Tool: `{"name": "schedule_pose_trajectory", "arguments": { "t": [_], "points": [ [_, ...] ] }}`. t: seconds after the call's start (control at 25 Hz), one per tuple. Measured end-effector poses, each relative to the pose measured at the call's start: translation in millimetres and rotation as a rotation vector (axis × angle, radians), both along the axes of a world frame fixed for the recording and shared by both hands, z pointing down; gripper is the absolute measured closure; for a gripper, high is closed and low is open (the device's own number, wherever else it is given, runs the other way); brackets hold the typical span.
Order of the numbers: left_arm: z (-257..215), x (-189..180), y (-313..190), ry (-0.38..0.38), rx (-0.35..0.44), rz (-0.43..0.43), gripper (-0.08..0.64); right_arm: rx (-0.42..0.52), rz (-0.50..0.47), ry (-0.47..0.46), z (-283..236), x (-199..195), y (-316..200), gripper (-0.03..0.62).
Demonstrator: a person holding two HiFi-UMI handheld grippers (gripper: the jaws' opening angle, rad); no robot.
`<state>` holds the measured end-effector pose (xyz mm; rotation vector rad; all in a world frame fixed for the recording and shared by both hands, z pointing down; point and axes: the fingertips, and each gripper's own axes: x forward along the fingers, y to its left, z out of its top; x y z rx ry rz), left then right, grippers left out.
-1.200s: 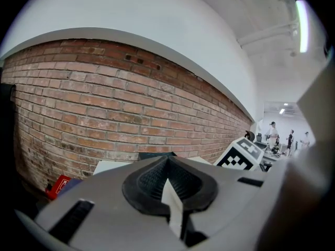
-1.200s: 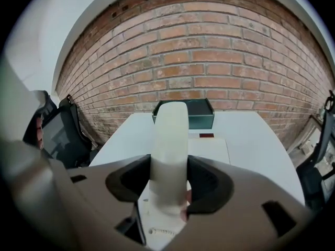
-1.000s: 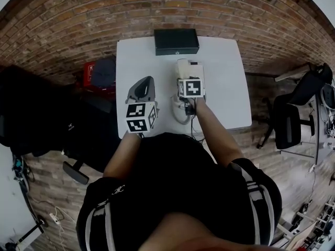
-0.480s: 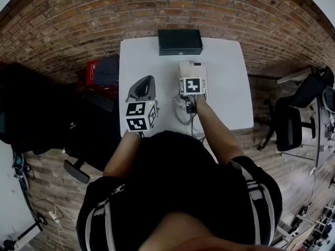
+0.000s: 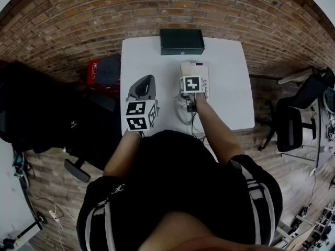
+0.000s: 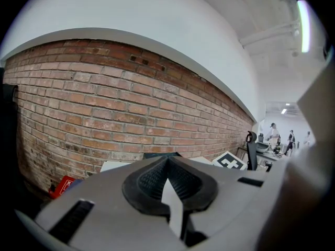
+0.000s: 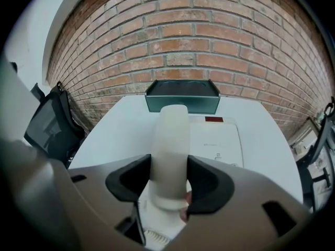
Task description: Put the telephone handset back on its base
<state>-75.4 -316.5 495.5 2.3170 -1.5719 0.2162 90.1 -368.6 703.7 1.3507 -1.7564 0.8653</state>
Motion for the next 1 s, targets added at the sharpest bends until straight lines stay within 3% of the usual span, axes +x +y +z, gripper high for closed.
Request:
{"name": "schedule_pose_trajectory", "arguments": {
  "t": [1.0],
  "points": [
    [5.6,-1.9,0.6,-0.002,-0.014,-0.004,0.558,-0.029,0.041,-0.058,-1.3,-1.8,-1.2,0.391]
  ]
}}
